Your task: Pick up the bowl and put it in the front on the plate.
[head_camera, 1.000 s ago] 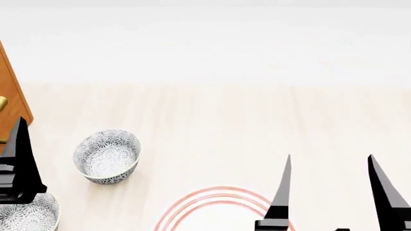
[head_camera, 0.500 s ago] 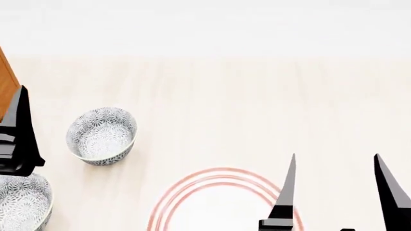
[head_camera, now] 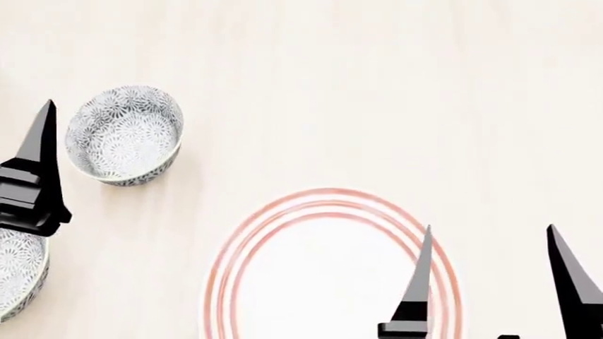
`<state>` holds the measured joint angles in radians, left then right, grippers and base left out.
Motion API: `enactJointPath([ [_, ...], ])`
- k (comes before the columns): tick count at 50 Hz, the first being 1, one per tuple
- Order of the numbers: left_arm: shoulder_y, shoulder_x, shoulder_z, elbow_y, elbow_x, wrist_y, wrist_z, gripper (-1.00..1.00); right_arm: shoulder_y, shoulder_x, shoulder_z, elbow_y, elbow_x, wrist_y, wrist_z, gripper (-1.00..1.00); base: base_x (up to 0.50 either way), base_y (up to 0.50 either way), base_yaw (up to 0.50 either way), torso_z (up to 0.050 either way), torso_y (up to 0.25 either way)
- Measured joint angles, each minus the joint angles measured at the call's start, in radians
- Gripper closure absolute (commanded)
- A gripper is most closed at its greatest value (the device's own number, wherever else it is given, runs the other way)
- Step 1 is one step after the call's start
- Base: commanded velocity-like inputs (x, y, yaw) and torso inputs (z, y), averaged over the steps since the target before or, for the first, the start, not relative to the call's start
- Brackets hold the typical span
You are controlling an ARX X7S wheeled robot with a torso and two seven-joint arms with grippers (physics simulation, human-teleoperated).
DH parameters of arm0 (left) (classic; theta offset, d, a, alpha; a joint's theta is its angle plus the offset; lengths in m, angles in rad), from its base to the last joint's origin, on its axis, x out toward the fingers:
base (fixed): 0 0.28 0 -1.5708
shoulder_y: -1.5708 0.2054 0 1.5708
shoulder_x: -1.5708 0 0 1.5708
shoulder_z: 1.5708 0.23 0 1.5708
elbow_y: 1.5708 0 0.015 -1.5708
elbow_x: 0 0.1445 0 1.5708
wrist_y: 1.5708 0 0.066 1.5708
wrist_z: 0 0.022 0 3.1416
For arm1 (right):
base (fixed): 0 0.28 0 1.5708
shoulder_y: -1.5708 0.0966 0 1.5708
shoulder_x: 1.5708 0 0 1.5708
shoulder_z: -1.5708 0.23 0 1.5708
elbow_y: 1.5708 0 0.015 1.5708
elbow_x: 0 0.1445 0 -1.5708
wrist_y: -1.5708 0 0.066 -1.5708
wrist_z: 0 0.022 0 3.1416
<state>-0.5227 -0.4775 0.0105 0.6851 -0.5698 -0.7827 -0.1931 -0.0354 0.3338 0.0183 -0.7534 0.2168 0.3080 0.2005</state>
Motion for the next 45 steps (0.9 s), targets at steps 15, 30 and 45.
enactJointPath([
  [15, -0.129, -0.047, 0.036, 0.009, -0.013, -0.109, -0.012, -1.00, 0.001, 0.007, -0.011, 0.002, 0.002, 0.002, 0.002, -1.00, 0.00, 0.00, 0.00, 0.004, -0.133],
  [30, -0.361, -0.123, 0.158, -0.027, 0.019, -0.209, 0.034, -1.00, 0.007, 0.014, -0.016, -0.004, 0.009, 0.010, 0.005, -1.00, 0.00, 0.00, 0.00, 0.000, 0.000],
  [45, -0.614, -0.190, 0.369, -0.171, 0.128, -0.178, 0.169, -1.00, 0.011, 0.025, -0.011, -0.018, 0.029, 0.024, 0.005, -1.00, 0.00, 0.00, 0.00, 0.000, 0.000],
])
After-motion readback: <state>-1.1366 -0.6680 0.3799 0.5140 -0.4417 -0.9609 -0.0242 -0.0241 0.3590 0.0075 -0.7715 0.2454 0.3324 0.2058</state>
